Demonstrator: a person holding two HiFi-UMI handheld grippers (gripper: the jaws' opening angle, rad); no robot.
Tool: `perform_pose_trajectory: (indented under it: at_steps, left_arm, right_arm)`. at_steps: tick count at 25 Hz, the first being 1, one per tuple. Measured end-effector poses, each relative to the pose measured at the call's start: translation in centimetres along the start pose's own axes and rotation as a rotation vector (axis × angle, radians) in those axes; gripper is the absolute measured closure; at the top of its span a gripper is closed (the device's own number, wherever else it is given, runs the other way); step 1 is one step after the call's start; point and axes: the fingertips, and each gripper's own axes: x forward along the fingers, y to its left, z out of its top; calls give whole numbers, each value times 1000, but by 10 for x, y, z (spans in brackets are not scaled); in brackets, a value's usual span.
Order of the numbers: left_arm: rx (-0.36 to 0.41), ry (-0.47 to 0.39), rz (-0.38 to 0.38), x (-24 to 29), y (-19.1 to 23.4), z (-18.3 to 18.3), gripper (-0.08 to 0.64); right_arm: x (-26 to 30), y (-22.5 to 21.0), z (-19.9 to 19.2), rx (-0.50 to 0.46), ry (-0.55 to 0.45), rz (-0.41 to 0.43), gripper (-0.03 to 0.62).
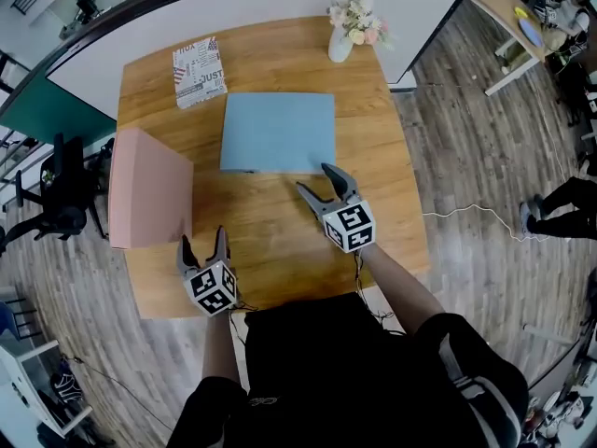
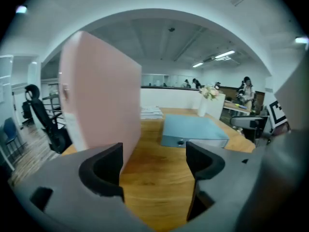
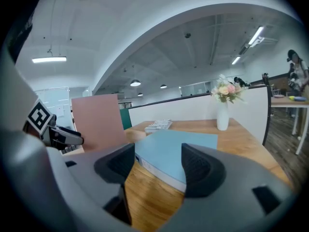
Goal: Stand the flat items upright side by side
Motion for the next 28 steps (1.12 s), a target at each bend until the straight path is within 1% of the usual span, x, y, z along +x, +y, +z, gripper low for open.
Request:
perform_pose_trajectory:
  at_steps: [2,4,6,8,10,12,16,18,20,23,26,28]
  left_arm:
    - [34,2,-124,32,-39,15,143]
    - [64,10,-224,68,-67,34,143]
    - [88,39,-285,104,-83,49,141]
    - [109,96,-329,139,-93,57,133]
    - [128,154,-360,171,-97,62,127]
    - [133,208,-378,199,-97,65,124]
    - [90,300,-404,240,-94,61,117]
    - [75,353,-418,253,-94,51,110]
    - [74,402,-422,259,-92,41,107]
    - [57,446,-441,266,-93,31,104]
    - [24,468,-472,267,-97,27,106]
    - [5,479,-495,266,-101,26,122]
  right_arm:
    - [-6,-21,-5,34,11,-36,287]
    - [-9,-40,-10,63,28,-72,286]
    - [-8,-57,-15,96,50,-109,285]
    - [-5,-75,-20,146,75,-149,287]
    - [2,-90,-26,208,101,-180,284]
    - [16,-101,-33,258,133,-192,270]
    - [46,-119,-48,323,211,-206,241]
    - [57,-126,-57,374,248,-214,224]
    - [65,-130,-65,425,280,-221,215]
    - [74,-134,-71,442,318,-220,210]
    - [78,-132,-75,432,353,-205,210]
    - [80,-131,-77,442,361,-199,215]
